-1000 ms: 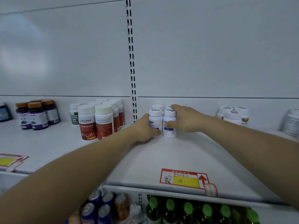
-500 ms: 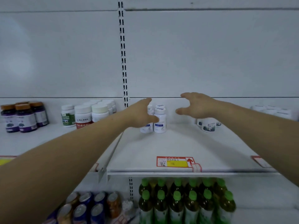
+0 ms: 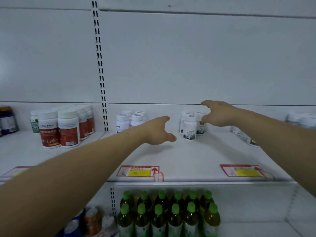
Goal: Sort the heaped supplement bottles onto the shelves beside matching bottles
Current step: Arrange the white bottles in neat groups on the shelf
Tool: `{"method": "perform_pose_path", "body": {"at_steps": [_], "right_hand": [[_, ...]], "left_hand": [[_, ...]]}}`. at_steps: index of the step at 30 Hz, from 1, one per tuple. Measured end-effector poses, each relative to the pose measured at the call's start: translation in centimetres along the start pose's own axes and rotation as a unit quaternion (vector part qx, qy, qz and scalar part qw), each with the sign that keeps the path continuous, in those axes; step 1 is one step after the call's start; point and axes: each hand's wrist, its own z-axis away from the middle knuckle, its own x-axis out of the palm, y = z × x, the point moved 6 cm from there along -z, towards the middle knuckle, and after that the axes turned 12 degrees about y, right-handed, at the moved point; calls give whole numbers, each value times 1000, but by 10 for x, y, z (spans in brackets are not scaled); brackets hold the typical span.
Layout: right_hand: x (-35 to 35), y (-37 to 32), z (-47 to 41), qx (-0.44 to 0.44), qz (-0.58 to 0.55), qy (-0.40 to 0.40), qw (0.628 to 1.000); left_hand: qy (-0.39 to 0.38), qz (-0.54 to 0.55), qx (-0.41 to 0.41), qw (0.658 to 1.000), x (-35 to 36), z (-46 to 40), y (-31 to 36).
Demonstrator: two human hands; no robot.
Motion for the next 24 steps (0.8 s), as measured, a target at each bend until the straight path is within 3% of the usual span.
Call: {"method": "perform_pose_path", "body": {"at_steps": [10,24], "right_hand": [[53,37,-35,-91,-38,-51,994],[63,40,-49,-109,-70,3,992]], "left_hand": [[37,178,-134,974,69,-59,36],[57,142,-120,981,76,-71,26]]}}
